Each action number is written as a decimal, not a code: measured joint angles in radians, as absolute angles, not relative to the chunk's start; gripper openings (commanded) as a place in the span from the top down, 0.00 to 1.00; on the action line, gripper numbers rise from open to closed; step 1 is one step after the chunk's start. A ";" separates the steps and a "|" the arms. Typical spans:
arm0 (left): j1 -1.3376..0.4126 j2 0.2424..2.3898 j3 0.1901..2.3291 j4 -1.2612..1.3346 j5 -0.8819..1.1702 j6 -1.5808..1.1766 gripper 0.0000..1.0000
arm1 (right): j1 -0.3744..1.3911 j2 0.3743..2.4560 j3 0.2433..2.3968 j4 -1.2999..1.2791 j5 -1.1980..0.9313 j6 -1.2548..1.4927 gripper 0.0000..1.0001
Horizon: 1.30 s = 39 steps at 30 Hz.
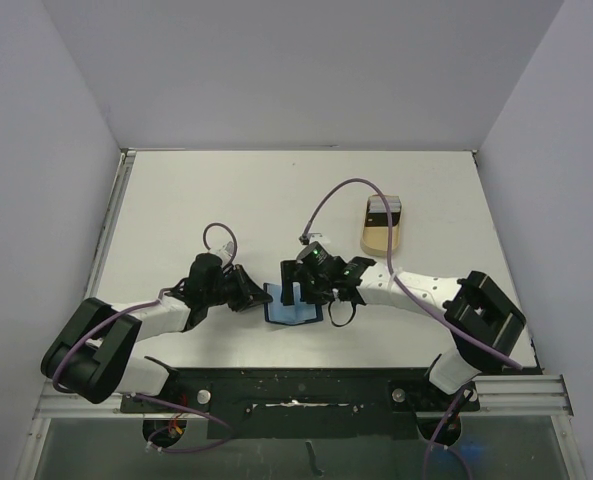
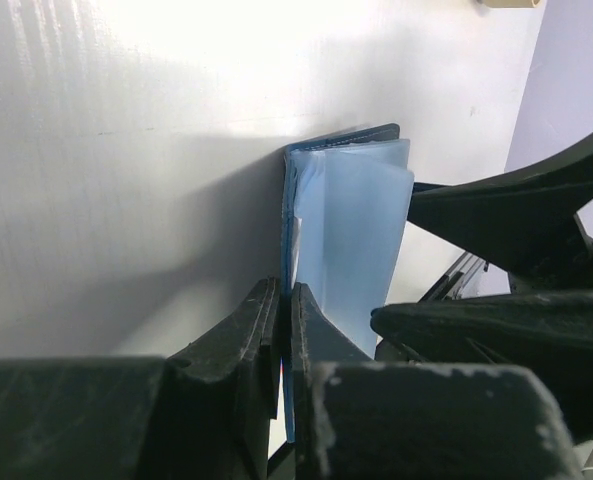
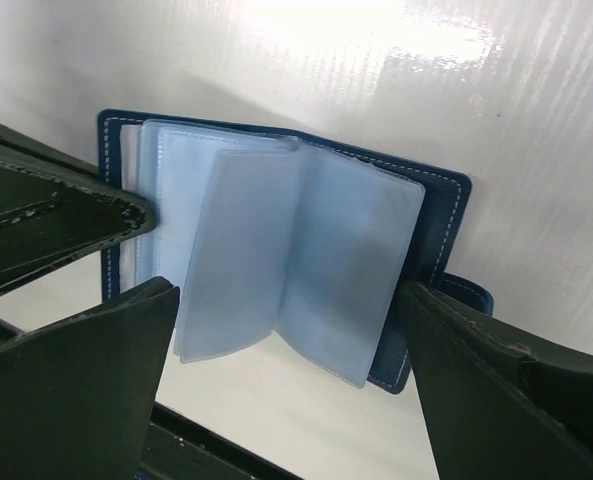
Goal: Put the credit cards into the card holder
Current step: Open the card holder at the center of the board.
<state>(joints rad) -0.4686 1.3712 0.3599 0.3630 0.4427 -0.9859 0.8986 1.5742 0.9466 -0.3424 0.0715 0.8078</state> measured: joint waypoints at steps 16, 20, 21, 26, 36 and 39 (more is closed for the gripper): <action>-0.469 1.356 0.360 0.355 0.440 -0.983 0.86 | 0.919 1.568 0.955 -0.345 0.078 0.795 0.26; -0.469 1.342 0.360 0.344 0.437 -0.984 0.82 | 0.919 1.562 0.955 -0.365 0.105 0.796 0.30; -0.469 1.338 0.360 0.342 0.434 -0.984 0.81 | 0.919 1.561 0.955 -0.371 0.113 0.796 0.33; -0.469 1.331 0.360 0.335 0.427 -0.983 0.73 | 0.919 1.561 0.958 -0.399 0.143 0.793 0.46; -0.469 1.303 0.360 0.329 0.422 -0.986 0.68 | 0.925 1.561 0.990 -0.389 0.139 0.783 0.66; -0.469 1.303 0.360 0.329 0.422 -0.986 0.68 | 0.925 1.567 0.990 -0.353 0.117 0.786 0.67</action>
<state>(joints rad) -0.4686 1.3033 0.3599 0.3290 0.4221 -0.9859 0.9245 1.5673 0.9901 -0.3527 0.1173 0.7860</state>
